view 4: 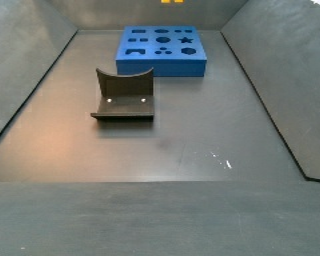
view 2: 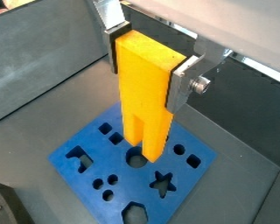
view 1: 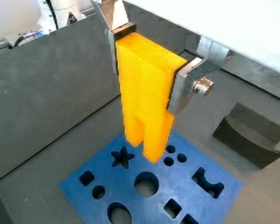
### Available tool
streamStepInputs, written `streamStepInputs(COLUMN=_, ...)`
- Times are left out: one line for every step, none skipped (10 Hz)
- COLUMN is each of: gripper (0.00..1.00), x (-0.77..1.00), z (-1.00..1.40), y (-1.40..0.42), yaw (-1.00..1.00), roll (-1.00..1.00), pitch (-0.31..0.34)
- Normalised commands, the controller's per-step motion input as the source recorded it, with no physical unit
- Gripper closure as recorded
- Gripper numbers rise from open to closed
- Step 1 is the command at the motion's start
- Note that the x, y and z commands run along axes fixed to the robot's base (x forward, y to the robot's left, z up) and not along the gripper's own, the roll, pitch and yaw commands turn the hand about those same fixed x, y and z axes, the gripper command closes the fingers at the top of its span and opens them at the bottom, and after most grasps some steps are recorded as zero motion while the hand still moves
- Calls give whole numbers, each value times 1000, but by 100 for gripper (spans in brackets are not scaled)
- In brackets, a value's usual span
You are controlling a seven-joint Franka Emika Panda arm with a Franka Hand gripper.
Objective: Insert the double-square object.
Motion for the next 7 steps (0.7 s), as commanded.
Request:
streamStepInputs(gripper=100, x=0, z=0, y=0, yaw=0, roll=9, pitch=0)
streamStepInputs(gripper=100, x=-6, z=0, y=0, yaw=0, roll=0, pitch=-13)
streamStepInputs(gripper=100, x=0, z=0, y=0, yaw=0, roll=0, pitch=16)
streamStepInputs(gripper=100, x=0, z=-74, y=0, yaw=0, roll=0, pitch=0)
streamStepInputs(gripper=100, x=57, z=0, y=0, yaw=0, roll=0, pitch=0)
streamStepInputs(gripper=100, x=0, z=-26, y=0, yaw=0, roll=0, pitch=0)
streamStepInputs(gripper=100, x=0, z=0, y=0, yaw=0, roll=-9, pitch=0)
